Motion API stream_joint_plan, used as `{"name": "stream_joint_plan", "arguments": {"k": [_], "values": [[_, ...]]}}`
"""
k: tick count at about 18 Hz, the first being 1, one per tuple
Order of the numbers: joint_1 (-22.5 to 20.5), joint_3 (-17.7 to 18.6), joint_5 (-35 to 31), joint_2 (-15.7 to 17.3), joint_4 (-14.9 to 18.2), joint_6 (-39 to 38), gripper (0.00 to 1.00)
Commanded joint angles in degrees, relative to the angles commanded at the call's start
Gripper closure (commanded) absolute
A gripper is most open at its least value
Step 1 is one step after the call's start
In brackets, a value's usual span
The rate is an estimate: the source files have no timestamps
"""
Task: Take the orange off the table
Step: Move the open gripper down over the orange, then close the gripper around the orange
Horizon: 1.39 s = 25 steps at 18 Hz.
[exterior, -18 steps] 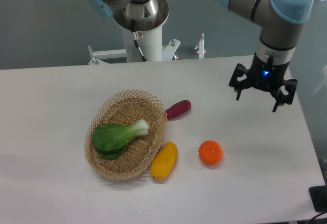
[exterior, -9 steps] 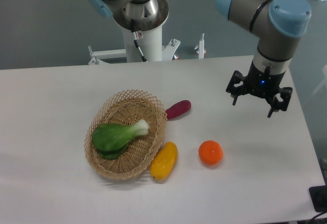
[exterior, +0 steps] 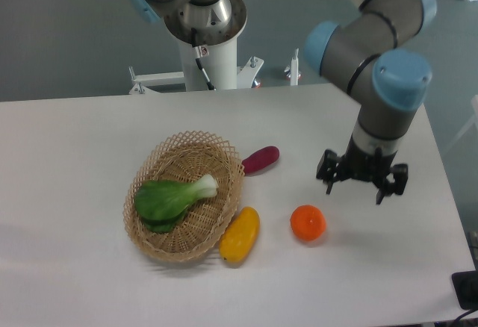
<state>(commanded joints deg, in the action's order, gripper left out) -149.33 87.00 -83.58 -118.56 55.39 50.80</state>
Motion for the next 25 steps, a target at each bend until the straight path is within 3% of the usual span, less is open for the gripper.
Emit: {"name": "stream_joint_plan", "arguments": {"k": [4,14,25], "values": [[1.0,3.4,-0.6,-0.4,-2.0,-1.1,0.0],[3.4,6.2,-3.5,-1.4,-2.7,-1.9,0.0],[4.0,6.5,-6.3,-4.0,-6.6,-1.9,0.0]]}}
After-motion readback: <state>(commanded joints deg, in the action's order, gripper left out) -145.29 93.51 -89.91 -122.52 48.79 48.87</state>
